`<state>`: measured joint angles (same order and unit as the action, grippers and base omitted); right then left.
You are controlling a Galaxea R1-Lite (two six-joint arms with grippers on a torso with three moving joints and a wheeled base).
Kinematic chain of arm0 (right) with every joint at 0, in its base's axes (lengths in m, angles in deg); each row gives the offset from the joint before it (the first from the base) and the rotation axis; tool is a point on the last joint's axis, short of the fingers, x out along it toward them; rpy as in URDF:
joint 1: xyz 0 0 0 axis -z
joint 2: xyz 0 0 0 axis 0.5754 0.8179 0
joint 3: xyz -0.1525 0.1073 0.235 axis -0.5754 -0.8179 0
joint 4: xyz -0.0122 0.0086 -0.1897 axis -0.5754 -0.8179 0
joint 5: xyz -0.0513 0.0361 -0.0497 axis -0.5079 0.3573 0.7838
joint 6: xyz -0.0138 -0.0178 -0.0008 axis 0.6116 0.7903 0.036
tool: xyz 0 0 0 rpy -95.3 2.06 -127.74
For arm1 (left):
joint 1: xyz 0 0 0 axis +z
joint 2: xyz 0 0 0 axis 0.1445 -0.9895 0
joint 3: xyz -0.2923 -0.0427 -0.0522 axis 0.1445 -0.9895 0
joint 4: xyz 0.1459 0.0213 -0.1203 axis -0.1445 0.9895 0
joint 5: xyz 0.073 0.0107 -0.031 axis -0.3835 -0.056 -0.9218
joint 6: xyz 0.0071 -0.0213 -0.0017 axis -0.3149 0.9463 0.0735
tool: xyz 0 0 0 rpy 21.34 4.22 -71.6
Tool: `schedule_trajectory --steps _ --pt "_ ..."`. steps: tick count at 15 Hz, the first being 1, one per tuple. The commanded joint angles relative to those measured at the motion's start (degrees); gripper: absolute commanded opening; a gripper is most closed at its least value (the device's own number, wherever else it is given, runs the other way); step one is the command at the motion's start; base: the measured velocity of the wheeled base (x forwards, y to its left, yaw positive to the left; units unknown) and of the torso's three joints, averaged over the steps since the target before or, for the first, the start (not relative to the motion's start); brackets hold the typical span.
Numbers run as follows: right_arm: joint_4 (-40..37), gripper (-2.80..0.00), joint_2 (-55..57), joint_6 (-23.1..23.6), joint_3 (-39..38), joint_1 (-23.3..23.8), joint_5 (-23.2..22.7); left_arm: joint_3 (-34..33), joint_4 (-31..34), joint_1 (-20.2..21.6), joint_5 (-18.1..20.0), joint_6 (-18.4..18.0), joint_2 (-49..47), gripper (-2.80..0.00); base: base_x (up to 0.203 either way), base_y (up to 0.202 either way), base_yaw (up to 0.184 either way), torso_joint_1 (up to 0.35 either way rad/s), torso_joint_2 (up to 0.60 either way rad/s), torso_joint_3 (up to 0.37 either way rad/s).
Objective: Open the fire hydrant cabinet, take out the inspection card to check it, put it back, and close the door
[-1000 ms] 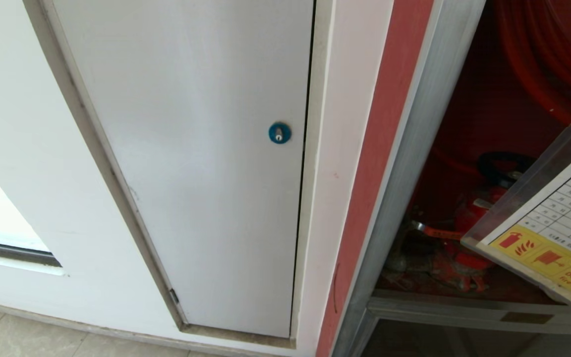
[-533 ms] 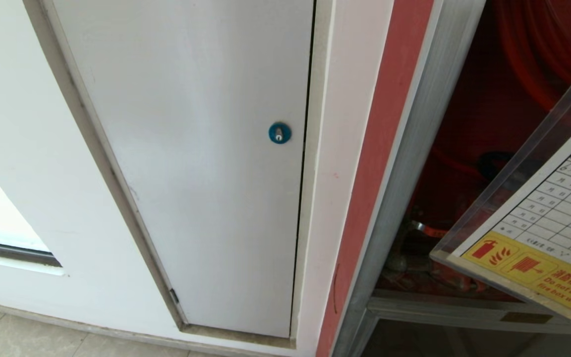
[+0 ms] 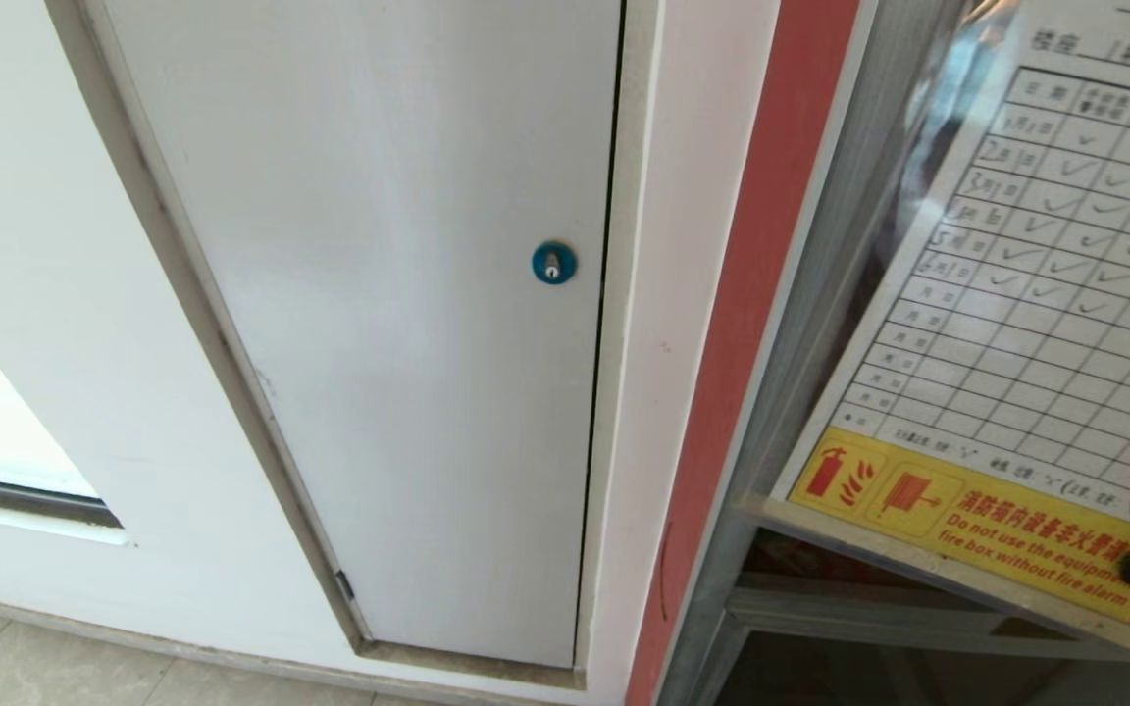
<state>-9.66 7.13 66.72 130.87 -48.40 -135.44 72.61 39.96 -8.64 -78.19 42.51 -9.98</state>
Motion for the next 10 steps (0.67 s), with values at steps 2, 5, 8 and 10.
schedule_trajectory --steps 2,5,8,10 --pt "0.97 -2.8 7.79 -2.12 3.07 -5.27 -0.07 0.0 -0.01 -0.02 0.0 -0.06 -0.05 -2.8 0.0 0.0 0.0 0.0 0.0 0.0" --pt "0.9 -2.8 11.26 -2.27 5.4 -8.32 0.16 0.0 -0.01 -0.02 0.0 0.01 -0.05 -2.8 0.0 0.0 0.0 0.0 0.0 0.0" --pt "1.05 -2.8 13.73 -3.4 5.81 -11.59 0.24 0.0 -0.01 -0.02 0.0 0.0 -0.05 -2.8 0.0 0.0 0.0 0.0 0.0 0.0" --pt "1.16 -2.8 15.12 -3.56 6.23 -12.55 0.33 0.0 -0.01 -0.02 0.0 0.03 -0.05 -2.8 0.0 0.0 0.0 0.0 0.0 0.0"
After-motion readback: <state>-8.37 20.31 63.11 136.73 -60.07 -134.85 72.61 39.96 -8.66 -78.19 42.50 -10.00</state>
